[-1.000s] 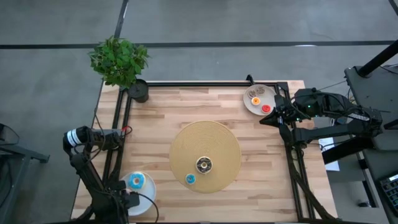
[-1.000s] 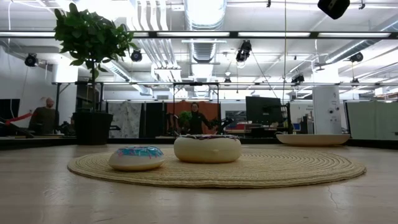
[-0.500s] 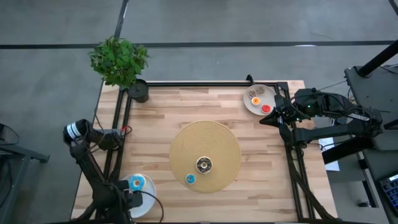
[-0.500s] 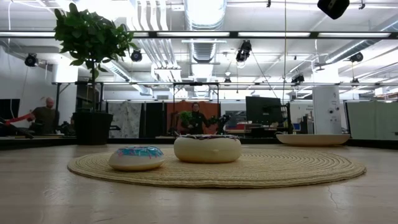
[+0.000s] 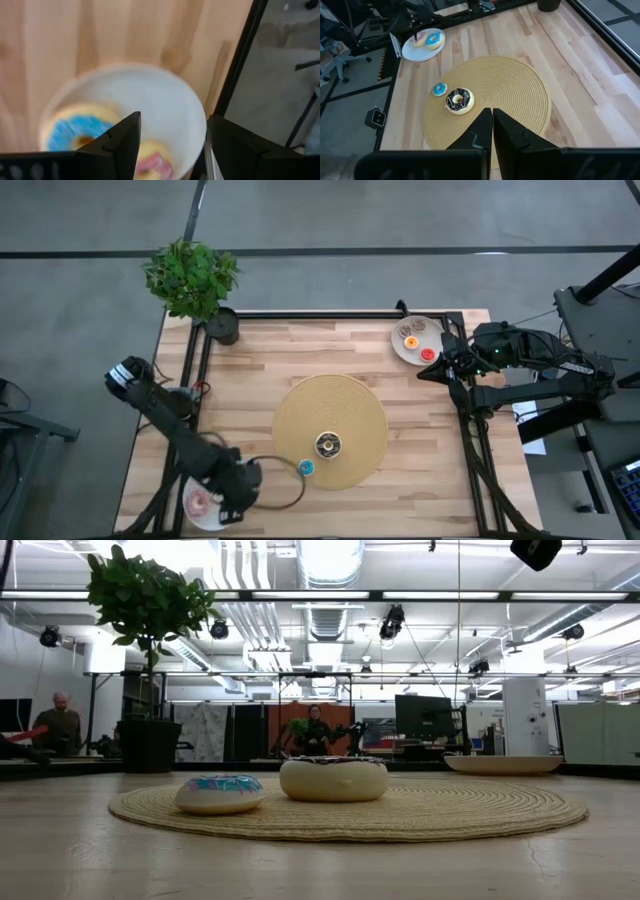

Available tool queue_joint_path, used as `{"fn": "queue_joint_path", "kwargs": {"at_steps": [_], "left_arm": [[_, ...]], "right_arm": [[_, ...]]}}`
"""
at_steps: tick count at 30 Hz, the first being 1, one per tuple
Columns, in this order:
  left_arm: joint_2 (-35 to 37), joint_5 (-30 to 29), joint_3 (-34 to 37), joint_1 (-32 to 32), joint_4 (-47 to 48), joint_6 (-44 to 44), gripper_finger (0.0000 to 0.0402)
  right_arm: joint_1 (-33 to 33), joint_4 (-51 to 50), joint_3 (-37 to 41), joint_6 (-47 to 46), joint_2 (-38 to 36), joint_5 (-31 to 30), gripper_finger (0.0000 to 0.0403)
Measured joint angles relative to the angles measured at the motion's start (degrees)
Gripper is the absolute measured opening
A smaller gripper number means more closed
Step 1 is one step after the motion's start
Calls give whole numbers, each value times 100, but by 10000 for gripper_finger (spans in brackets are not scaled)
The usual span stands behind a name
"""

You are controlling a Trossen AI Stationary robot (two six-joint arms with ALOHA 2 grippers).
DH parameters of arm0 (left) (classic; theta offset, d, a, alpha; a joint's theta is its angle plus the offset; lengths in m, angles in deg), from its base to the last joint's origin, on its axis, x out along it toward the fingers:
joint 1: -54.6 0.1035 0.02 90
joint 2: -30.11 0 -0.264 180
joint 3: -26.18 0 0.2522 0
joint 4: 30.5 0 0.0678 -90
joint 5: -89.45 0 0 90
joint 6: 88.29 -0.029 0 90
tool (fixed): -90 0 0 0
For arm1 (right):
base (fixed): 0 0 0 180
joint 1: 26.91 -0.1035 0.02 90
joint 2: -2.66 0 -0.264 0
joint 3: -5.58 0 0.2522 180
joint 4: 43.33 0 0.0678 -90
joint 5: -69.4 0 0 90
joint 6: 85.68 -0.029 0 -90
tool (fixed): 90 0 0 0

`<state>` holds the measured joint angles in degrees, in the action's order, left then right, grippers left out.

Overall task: Pick & Place donuts
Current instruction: Put the large black donut on the white plate

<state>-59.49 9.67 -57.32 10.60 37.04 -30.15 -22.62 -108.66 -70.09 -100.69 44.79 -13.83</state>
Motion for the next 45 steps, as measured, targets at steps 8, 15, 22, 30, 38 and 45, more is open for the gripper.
{"fn": "queue_joint_path", "kwargs": {"at_steps": [8, 15, 22, 30, 38, 45], "left_arm": [[175, 20, -10, 1040, -23, -1452, 200], [188, 24, -10, 1804, -26, -2841, 200], [173, 20, -10, 2463, -417, -3897, 200], [170, -329, -10, 2918, -1585, -4711, 200], [168, -701, -49, 2991, -2407, -4999, 200], [165, -996, -68, 2994, -2628, -5056, 200]], "right_arm": [[-2, 0, 0, 2, 0, 0, 9], [-2, 0, 0, 4, 2, -64, 9], [-2, 0, 0, 86, 2, -79, 9], [-2, 0, 0, 192, 1, -94, 9], [-1, 0, 0, 181, 2, -92, 9], [-1, 0, 0, 167, 0, -92, 9]]}}
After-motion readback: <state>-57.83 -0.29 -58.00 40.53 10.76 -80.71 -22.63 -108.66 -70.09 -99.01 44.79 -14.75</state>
